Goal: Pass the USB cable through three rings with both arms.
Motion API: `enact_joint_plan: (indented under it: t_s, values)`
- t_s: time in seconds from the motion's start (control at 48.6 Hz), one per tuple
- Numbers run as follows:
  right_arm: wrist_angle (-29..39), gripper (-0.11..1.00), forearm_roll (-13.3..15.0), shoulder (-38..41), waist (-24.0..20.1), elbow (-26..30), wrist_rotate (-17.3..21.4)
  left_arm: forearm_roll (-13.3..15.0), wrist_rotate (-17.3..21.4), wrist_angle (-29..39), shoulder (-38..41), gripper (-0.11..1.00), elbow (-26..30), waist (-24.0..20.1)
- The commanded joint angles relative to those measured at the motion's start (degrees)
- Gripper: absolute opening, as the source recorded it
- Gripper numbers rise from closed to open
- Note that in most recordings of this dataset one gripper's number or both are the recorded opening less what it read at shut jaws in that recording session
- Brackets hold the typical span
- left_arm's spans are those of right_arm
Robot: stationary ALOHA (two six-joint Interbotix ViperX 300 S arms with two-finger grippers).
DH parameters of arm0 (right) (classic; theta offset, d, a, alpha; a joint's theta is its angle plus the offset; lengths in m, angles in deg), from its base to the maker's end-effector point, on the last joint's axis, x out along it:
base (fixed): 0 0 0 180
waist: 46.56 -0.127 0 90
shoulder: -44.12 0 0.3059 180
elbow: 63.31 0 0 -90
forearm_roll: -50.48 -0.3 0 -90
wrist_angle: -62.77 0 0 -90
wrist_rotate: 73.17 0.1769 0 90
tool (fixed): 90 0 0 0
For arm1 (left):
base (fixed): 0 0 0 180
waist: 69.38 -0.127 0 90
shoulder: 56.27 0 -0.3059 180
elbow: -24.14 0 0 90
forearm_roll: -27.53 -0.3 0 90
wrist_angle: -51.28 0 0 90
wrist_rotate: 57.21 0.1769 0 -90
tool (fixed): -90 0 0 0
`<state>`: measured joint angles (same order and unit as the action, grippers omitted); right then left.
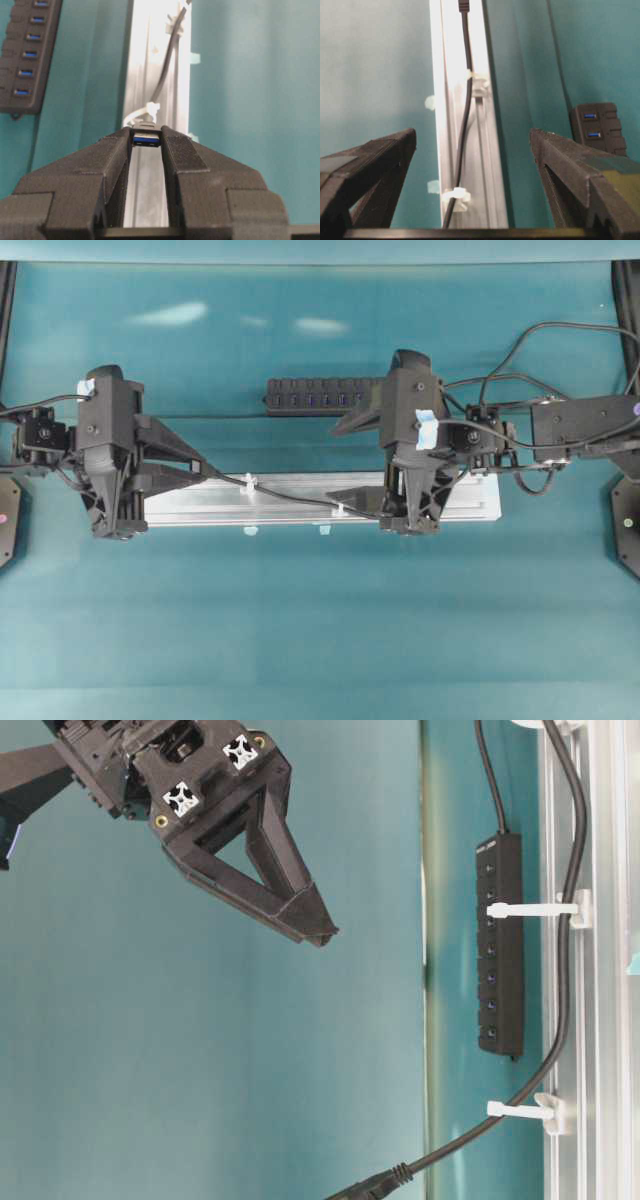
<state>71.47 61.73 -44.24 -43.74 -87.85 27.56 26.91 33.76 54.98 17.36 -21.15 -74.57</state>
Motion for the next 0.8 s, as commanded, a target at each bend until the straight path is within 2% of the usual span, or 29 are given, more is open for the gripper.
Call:
enact_joint_plan:
  t_s: [0.0,0.782]
  values:
    - [-0.4,0.92,-0.1,-0.4,-0.2,0.3,0.7,-0.2,-0.1,-0.4,-0.4,0.22,1.2,0.3]
    - [-1.4,0.92,-0.1,0.1,-0.2,0.3,0.7,-0.2,-0.1,-0.4,-0.3,0.22,1.1,0.3]
